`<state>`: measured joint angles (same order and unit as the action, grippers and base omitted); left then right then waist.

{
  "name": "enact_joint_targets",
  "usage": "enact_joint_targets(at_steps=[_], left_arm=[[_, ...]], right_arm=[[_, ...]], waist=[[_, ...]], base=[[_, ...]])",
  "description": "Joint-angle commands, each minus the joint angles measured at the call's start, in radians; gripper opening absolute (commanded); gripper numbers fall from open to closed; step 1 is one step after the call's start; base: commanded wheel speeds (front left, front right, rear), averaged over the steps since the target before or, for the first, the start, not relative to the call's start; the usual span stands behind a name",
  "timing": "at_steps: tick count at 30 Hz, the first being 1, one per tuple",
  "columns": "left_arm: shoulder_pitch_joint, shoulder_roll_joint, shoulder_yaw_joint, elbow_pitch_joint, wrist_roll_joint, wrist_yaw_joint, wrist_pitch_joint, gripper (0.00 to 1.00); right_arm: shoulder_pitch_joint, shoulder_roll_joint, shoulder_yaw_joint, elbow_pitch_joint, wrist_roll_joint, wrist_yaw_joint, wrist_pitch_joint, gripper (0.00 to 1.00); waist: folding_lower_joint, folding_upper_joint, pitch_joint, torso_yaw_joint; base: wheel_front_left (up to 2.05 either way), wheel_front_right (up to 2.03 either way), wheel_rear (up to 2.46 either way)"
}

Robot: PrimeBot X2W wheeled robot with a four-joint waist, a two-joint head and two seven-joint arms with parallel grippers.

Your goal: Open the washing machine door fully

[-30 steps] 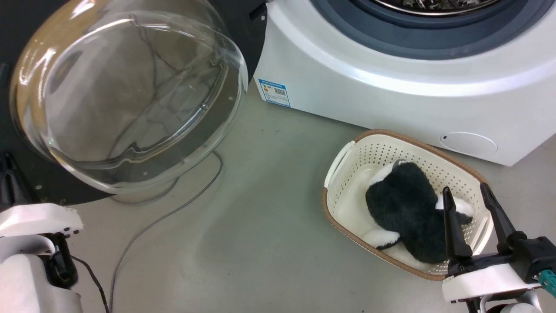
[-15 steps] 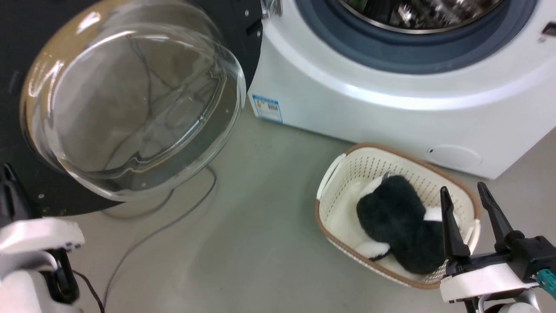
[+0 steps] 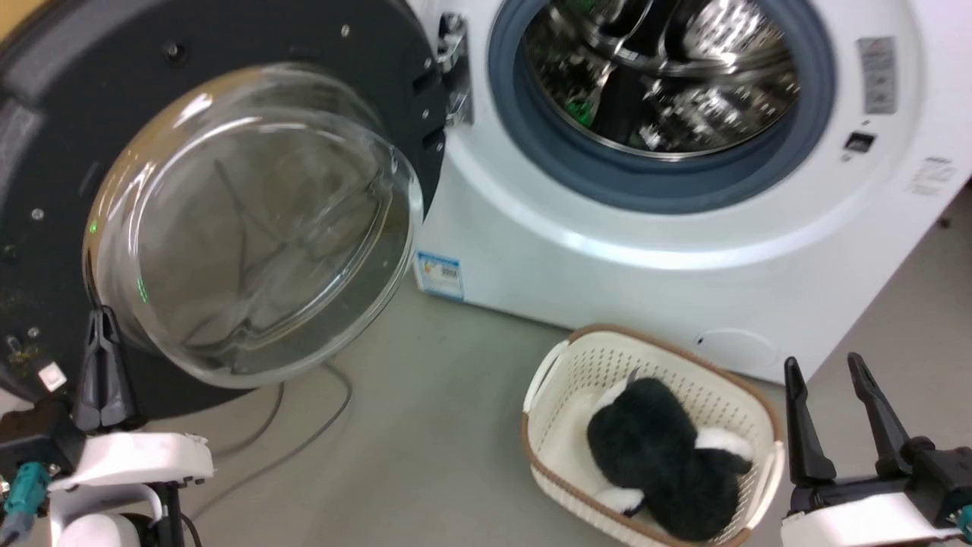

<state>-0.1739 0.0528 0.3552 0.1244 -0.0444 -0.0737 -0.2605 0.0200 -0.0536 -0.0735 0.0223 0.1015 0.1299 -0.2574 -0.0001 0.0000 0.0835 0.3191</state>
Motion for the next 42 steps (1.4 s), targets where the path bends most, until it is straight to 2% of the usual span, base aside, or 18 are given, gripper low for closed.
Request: enact_joint_targets(at_steps=[1, 13, 23, 35, 36, 42], left_arm=[[0.023, -0.001, -0.015, -0.024, 0.004, 0.002, -0.001, 1.00], [0.142, -0.002, -0.136, -0.076, -0.019, -0.007, -0.001, 1.00], [0.210, -0.002, -0.257, -0.074, -0.037, 0.012, -0.001, 1.00], [0.251, -0.003, -0.297, -0.059, -0.009, 0.057, -0.001, 1.00], [0.242, -0.004, -0.298, -0.058, -0.010, 0.057, 0.000, 0.00], [0.240, -0.004, -0.302, -0.057, -0.009, 0.057, 0.005, 0.00]], right_arm=[[0.017, 0.003, -0.003, -0.010, 0.013, 0.001, -0.004, 1.00], [0.055, 0.003, 0.004, -0.028, 0.018, 0.001, -0.004, 1.00], [0.078, 0.003, 0.008, -0.033, 0.012, 0.001, -0.004, 1.00], [0.100, 0.003, 0.019, -0.026, 0.010, 0.001, -0.004, 1.00], [0.087, 0.001, 0.018, -0.027, 0.014, 0.000, 0.000, 0.00], [0.085, 0.000, 0.017, -0.027, 0.012, 0.000, 0.006, 0.00]], waist=[[0.0001, 0.0000, -0.038, -0.027], [0.0001, 0.0000, -0.099, -0.150], [0.0001, 0.0000, -0.122, -0.253], [0.0001, 0.0000, -0.123, -0.325], [0.0001, 0.0000, -0.123, -0.324], [0.0001, 0.0000, -0.122, -0.326]], base=[[0.00, 0.00, 0.00], [0.00, 0.00, 0.00], [0.00, 0.00, 0.00], [0.00, 0.00, 0.00], [0.00, 0.00, 0.00], [0.00, 0.00, 0.00]])
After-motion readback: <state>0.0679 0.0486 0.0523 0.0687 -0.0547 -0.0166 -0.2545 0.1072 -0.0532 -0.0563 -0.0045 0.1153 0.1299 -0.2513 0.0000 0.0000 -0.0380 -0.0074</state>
